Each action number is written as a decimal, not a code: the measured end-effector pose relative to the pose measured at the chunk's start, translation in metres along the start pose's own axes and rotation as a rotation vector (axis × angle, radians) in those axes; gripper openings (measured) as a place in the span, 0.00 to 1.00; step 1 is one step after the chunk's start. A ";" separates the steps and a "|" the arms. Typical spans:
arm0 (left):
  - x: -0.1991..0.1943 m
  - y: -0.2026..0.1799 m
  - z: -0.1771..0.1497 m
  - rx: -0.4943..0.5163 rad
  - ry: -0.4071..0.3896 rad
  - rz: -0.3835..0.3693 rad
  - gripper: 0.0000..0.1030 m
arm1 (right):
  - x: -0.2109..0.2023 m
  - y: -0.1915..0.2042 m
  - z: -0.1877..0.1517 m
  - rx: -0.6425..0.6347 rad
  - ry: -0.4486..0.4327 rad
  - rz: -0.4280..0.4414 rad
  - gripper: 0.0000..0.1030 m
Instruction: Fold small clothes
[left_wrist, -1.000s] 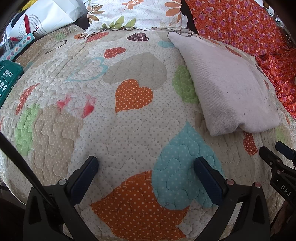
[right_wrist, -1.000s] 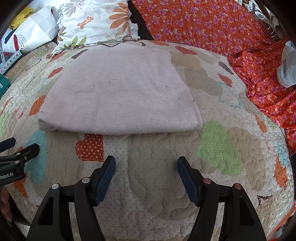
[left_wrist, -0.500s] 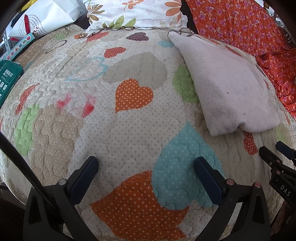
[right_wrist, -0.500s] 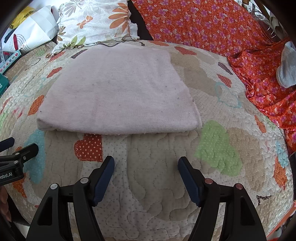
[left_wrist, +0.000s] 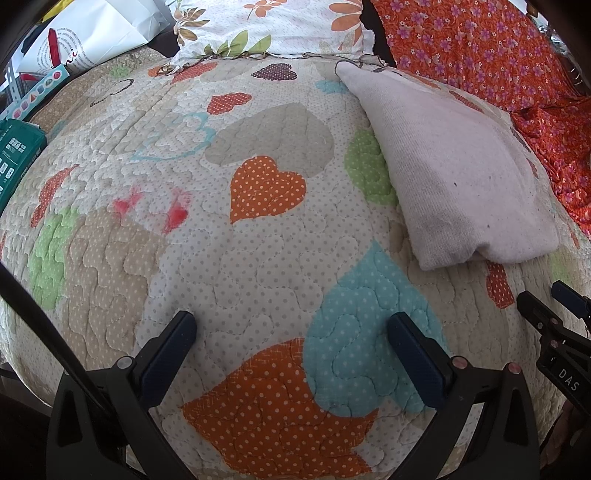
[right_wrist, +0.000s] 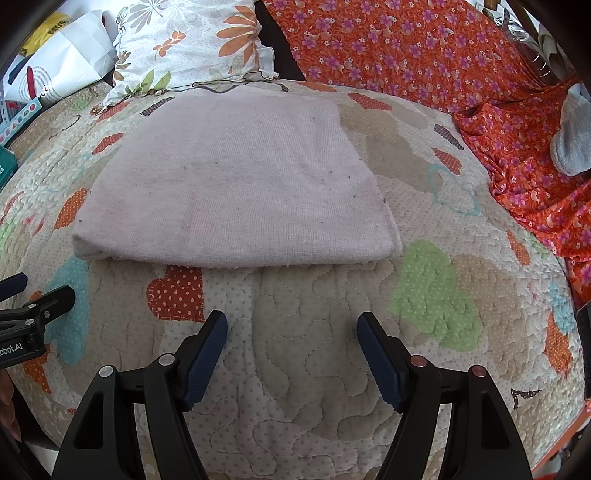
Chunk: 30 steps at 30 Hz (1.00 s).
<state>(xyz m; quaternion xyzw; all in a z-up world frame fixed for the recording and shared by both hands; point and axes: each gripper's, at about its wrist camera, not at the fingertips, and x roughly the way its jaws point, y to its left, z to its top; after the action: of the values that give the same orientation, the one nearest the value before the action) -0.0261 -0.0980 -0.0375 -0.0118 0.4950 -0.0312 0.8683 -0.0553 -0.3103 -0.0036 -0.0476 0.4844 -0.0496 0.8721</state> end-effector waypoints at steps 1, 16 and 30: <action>0.000 0.000 0.000 0.000 0.000 0.000 1.00 | 0.000 0.000 0.000 0.000 0.000 0.000 0.75; 0.000 0.000 0.000 0.001 0.000 -0.001 1.00 | 0.000 0.000 0.000 0.000 0.000 0.000 0.76; -0.001 0.000 0.000 0.002 -0.002 -0.001 1.00 | 0.000 -0.003 -0.001 -0.002 -0.001 -0.004 0.77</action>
<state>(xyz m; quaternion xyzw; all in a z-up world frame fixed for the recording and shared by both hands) -0.0268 -0.0979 -0.0372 -0.0112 0.4942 -0.0322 0.8687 -0.0557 -0.3136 -0.0037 -0.0494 0.4841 -0.0510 0.8721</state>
